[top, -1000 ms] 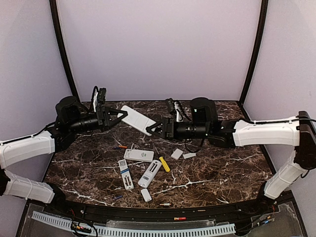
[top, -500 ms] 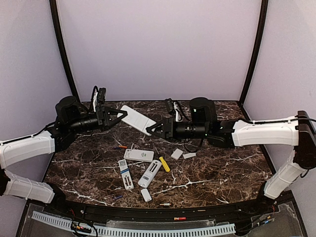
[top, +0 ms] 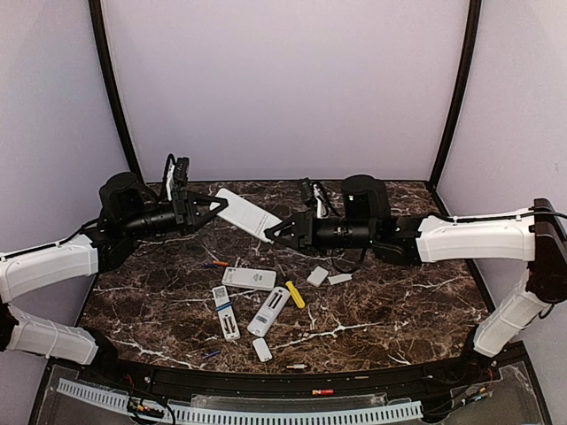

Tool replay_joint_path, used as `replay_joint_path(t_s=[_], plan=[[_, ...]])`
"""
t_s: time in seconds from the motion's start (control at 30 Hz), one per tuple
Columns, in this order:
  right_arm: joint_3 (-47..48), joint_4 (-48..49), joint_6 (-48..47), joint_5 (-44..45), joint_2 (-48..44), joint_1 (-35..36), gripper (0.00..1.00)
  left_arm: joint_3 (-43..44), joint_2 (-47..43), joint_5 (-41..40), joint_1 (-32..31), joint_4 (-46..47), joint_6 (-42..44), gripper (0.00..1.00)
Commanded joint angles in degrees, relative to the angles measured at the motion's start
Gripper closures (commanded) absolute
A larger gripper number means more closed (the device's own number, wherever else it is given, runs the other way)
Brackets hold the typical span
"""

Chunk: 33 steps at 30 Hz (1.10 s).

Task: Unload the batteries from the remote control
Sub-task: Remove the battery cover from the remote control.

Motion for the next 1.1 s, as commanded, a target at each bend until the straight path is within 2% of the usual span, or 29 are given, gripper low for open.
replay_joint_path(t_s=[0.0, 0.4, 0.73, 1.07], plan=[[-1.4, 0.2, 0.8, 0.2, -0.5, -0.7, 0.72, 0.5, -2.1, 1.0, 0.3, 1.6, 0.5, 1.00], [-3.1, 2.2, 2.6, -0.5, -2.2, -1.5, 0.83, 0.6, -1.8, 0.8, 0.5, 0.7, 0.9, 1.00], [-3.4, 4.6, 4.2, -1.9, -3.0, -1.8, 1.00, 0.6, -1.6, 0.9, 0.5, -0.2, 1.1, 1.00], [-4.1, 5.9, 2.1, -2.4, -5.8, -1.9, 1.00, 1.4, -2.2, -3.8, 0.7, -7.8, 2.9, 1.00]])
